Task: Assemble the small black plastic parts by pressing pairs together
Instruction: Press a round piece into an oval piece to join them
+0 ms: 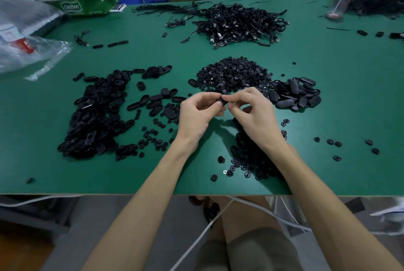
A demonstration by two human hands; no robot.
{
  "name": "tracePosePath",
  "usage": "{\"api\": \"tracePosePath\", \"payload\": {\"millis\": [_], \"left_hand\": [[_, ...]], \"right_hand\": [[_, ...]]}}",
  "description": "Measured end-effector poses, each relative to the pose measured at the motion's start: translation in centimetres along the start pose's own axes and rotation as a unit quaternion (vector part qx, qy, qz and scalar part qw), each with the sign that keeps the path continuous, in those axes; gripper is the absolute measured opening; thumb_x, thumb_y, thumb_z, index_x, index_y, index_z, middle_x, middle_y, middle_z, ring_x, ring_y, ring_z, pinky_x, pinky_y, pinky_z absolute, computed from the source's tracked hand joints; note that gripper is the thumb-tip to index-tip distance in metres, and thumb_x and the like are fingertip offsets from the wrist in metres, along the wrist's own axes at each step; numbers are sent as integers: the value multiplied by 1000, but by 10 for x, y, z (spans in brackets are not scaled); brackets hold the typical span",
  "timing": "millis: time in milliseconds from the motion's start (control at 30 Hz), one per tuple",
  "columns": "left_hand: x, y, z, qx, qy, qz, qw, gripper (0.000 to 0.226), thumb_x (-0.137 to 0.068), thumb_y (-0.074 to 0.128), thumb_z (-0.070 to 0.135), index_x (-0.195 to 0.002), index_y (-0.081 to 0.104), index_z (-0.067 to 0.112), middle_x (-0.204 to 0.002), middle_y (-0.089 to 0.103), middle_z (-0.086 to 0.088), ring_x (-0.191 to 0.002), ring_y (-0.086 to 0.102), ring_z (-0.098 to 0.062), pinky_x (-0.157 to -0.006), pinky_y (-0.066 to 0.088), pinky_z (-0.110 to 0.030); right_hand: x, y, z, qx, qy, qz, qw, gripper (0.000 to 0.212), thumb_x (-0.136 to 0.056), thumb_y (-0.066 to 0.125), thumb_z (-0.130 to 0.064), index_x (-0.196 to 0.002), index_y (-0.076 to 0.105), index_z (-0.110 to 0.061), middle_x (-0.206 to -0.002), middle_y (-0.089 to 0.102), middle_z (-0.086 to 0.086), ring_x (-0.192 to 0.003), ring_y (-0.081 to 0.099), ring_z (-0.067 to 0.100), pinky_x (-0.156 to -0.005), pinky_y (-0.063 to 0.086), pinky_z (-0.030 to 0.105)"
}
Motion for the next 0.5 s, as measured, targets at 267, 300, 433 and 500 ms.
{"api": "tracePosePath", "payload": {"millis": [267, 300, 433, 500], "left_hand": [[-1, -2, 0, 6, -12, 9, 1000, 12, -92, 75, 3, -103, 74, 8, -88, 77, -6, -76, 71, -16, -76, 59, -26], [-1, -1, 1, 1, -11, 4, 1000, 12, -92, 75, 3, -103, 75, 8, -87, 77, -5, -75, 71, -15, -75, 59, -26], [1, 1, 3, -30, -3, -16, 999, 15, -91, 77, 6, -105, 75, 5, -85, 78, -4, -72, 72, -16, -73, 59, -25], [1, 1, 4, -39, 1, -15, 999, 15, -90, 79, 8, -105, 76, 5, -88, 78, -6, -73, 73, -18, -75, 60, -28]], "right_hand": [[-2, 1, 3, -44, 23, -4, 999, 29, -97, 64, -5, -117, 75, -22, -104, 65, 2, -89, 65, 11, -76, 54, 27], [-2, 0, 5, -59, 38, 6, 998, 27, -96, 65, -7, -119, 72, -21, -101, 67, 2, -87, 65, 10, -77, 54, 29], [-4, -3, 11, -98, 66, 16, 993, 16, -95, 69, -5, -110, 73, -9, -90, 74, 5, -80, 72, 17, -70, 57, 33], [-4, -3, 12, -114, 75, 14, 991, 11, -94, 70, -4, -104, 73, -7, -85, 74, 3, -75, 71, 12, -66, 55, 27]]}}
Point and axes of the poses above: each hand's wrist, its own x-axis away from the middle knuckle, its own y-axis out of the palm, z = x × y, the point moved 2 cm from there along -x, towards the middle knuckle
